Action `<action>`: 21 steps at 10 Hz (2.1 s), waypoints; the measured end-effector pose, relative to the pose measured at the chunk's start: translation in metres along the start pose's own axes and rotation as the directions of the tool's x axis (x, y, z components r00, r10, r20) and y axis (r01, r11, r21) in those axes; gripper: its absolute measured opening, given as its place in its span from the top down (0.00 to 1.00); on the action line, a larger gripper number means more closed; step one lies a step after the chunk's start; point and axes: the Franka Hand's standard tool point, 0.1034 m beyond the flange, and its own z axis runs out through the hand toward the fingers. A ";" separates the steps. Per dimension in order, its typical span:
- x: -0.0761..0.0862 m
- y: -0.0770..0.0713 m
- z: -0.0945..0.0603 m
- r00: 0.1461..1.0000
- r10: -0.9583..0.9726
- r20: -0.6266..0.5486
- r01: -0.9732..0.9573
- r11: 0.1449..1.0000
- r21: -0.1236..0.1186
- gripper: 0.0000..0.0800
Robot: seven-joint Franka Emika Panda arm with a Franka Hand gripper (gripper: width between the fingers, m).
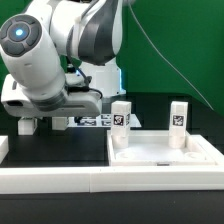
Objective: Assemble square table
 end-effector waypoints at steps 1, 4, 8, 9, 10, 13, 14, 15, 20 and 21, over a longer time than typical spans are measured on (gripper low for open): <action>0.000 -0.001 0.001 1.000 -0.002 -0.001 0.002 1.000 -0.001 0.36; 0.001 -0.003 0.002 1.000 -0.005 0.000 0.005 1.000 -0.003 0.64; 0.005 -0.008 -0.016 1.000 -0.017 -0.008 0.017 1.000 -0.001 0.64; 0.005 -0.013 -0.028 1.000 -0.023 -0.007 0.024 1.000 0.001 0.64; 0.004 -0.022 -0.047 0.999 -0.038 -0.013 0.038 0.999 0.003 0.64; 0.001 -0.034 -0.103 0.995 -0.065 -0.072 0.067 0.998 0.017 0.64; 0.007 -0.032 -0.104 0.992 -0.064 -0.105 0.065 0.998 0.007 0.64; 0.008 -0.031 -0.103 0.991 -0.063 -0.116 0.064 0.998 0.006 0.64; 0.026 -0.030 -0.151 0.894 -0.081 -0.441 0.074 0.997 -0.034 0.64; 0.029 -0.025 -0.149 0.864 -0.113 -0.491 0.094 0.994 -0.063 0.64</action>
Offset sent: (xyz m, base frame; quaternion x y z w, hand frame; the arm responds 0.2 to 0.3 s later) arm -0.0015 0.0036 -0.0067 -0.0103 0.0025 -0.0051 0.9999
